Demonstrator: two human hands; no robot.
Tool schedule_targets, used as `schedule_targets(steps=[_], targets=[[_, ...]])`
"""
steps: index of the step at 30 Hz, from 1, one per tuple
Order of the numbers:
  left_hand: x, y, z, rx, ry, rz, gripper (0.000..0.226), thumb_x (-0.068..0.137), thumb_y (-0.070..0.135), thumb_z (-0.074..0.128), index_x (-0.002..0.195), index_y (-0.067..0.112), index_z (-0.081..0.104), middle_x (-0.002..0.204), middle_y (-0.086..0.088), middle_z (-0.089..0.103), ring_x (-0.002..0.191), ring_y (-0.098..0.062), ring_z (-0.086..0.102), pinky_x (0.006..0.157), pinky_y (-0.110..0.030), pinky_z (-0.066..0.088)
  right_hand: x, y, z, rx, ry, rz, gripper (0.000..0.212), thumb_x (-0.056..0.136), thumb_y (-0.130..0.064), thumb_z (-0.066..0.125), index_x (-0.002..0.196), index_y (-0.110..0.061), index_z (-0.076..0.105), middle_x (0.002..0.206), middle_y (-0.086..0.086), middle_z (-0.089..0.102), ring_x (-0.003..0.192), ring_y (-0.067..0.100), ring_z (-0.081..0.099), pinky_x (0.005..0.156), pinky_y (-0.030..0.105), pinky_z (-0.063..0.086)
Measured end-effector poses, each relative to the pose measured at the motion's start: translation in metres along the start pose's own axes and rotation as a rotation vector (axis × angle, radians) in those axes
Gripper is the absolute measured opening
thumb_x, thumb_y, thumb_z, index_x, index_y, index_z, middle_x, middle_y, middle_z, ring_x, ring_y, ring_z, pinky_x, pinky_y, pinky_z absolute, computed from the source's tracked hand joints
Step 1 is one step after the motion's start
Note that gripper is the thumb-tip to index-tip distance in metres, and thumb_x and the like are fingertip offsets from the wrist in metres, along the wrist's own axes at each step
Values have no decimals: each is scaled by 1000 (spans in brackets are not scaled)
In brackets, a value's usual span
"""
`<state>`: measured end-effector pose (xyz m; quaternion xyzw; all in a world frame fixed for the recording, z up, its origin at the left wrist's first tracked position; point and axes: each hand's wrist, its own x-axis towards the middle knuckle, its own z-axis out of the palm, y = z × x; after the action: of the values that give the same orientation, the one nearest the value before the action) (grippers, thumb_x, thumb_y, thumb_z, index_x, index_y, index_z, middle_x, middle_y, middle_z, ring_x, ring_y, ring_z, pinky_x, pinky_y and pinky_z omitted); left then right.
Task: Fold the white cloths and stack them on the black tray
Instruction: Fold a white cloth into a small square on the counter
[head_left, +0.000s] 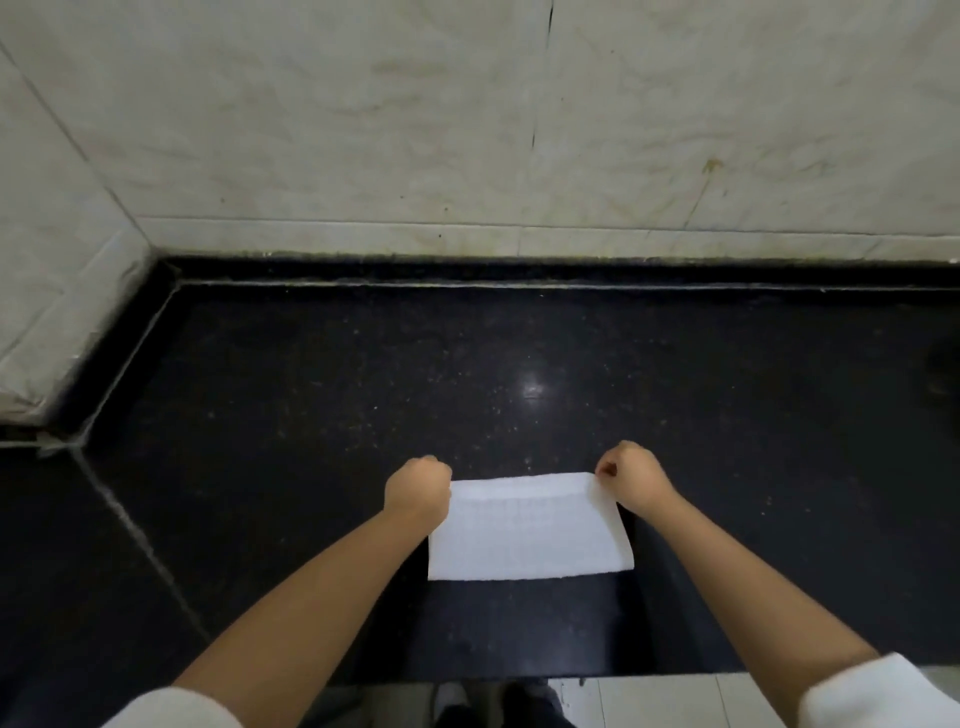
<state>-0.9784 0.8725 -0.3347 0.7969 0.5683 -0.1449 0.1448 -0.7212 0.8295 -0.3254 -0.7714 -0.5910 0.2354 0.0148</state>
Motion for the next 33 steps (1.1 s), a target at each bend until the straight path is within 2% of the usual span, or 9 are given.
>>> schedule_targets(steps=[6, 9, 13, 16, 20, 24, 29, 31, 33], targets=[[6, -8, 5, -97, 40, 12, 24, 95, 20, 46, 109, 7, 60, 117, -8, 55, 106, -23, 56, 87, -32, 49, -1, -1, 8, 11, -48, -96, 24, 88, -11, 54, 109, -5, 64, 117, 9, 53, 105, 24, 55, 87, 27, 44], [6, -12, 6, -166, 42, 1, 24, 95, 21, 47, 107, 8, 62, 116, -7, 56, 104, -21, 56, 88, -30, 48, -5, 4, 10, -68, -104, -168, 29, 87, -9, 53, 115, -5, 61, 118, 9, 50, 107, 24, 53, 86, 25, 42], [2, -13, 5, -212, 57, -8, 22, 94, 22, 48, 103, 8, 64, 113, -6, 57, 101, -20, 56, 85, -29, 48, 1, 3, 8, -138, -141, -153, 21, 88, -3, 48, 103, -2, 63, 105, 7, 49, 85, 18, 47, 70, 25, 39], [-2, -14, 2, -227, 77, -19, 21, 93, 20, 49, 99, 7, 64, 106, -5, 58, 96, -18, 56, 80, -27, 46, 3, -1, 2, -150, -135, -224, 19, 87, -4, 48, 98, -3, 63, 95, -1, 42, 85, 16, 47, 67, 22, 35], [-5, -18, -1, -231, 40, -36, 11, 88, 17, 51, 84, 9, 59, 90, 2, 45, 82, -12, 46, 69, -23, 38, 10, -6, -4, -44, -90, -215, 17, 85, -4, 50, 96, -2, 63, 94, 0, 43, 83, 14, 44, 55, 15, 31], [-3, -17, 1, -228, 51, -85, 11, 90, 17, 48, 80, 13, 50, 78, 6, 41, 82, -12, 47, 68, -22, 38, 16, -10, 6, -80, -74, -173, 21, 87, -1, 46, 99, -1, 63, 106, 9, 51, 97, 23, 52, 70, 21, 35], [-1, -12, 6, -181, 50, -78, 17, 92, 12, 43, 101, 7, 57, 100, -5, 54, 88, -15, 51, 76, -26, 45, 15, -10, 12, -101, -88, -119, 21, 87, 2, 40, 92, -5, 60, 92, 3, 44, 84, 17, 47, 67, 24, 37], [0, -13, 6, -195, 14, -58, 20, 91, 9, 42, 108, 8, 53, 104, -6, 54, 87, -14, 48, 74, -26, 43, 15, -10, 10, -141, -115, -127, 22, 86, 4, 40, 95, -4, 57, 96, 7, 50, 91, 22, 53, 69, 27, 41], [-1, -13, 5, -164, -35, -17, 24, 92, 8, 40, 113, 7, 52, 110, -7, 54, 93, -17, 51, 75, -26, 42, 15, -13, 7, -206, -168, -148, 25, 86, 5, 39, 100, -3, 58, 108, 12, 56, 96, 25, 54, 73, 29, 42]])
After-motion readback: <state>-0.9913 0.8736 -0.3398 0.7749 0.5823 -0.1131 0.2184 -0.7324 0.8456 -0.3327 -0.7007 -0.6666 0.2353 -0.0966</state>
